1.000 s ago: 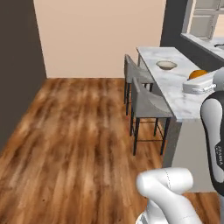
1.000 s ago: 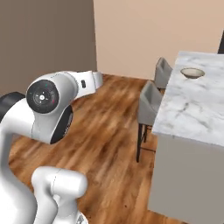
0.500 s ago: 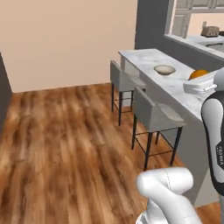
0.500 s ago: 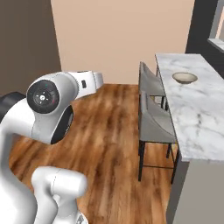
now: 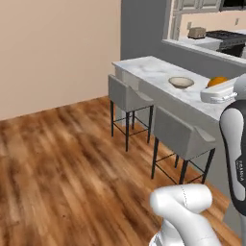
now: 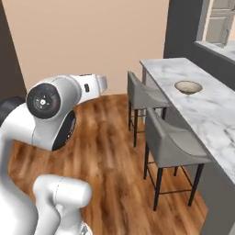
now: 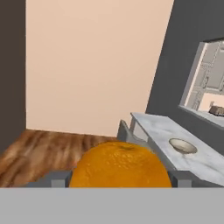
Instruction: Retrieve the orange and pear from the fridge and place them into the bowl on the dining table.
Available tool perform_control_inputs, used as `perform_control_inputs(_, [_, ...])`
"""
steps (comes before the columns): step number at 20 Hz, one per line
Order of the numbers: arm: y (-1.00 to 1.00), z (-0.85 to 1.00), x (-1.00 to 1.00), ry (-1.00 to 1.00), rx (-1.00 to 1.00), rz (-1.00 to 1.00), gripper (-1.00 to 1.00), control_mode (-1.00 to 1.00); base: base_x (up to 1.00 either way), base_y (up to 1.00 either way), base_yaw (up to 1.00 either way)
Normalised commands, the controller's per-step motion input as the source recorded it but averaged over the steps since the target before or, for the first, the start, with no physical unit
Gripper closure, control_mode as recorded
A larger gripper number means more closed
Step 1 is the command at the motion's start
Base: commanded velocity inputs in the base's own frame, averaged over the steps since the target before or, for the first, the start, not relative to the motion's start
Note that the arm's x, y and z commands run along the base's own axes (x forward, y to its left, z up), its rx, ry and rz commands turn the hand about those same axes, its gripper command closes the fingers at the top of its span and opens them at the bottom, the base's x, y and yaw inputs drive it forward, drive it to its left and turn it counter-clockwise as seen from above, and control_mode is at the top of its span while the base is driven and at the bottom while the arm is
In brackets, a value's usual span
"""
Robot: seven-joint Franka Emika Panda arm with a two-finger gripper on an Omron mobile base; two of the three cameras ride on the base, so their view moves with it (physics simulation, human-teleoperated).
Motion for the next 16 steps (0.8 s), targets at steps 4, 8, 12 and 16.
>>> perform_control_inputs(4, [0.00, 0.00, 0.00, 0.00, 0.00, 0.00, 1.00, 1.00, 1.00, 0.78, -0.46])
perform_control_inputs(8, [0.00, 0.00, 0.00, 0.00, 0.00, 0.00, 1.00, 1.00, 1.00, 0.78, -0.50])
perform_control_inputs(12, [0.00, 0.00, 0.00, 0.00, 0.00, 0.00, 1.00, 1.00, 1.00, 0.89, -0.52])
perform_control_inputs(16, [0.00, 0.00, 0.00, 0.00, 0.00, 0.00, 1.00, 1.00, 1.00, 0.99, -0.51])
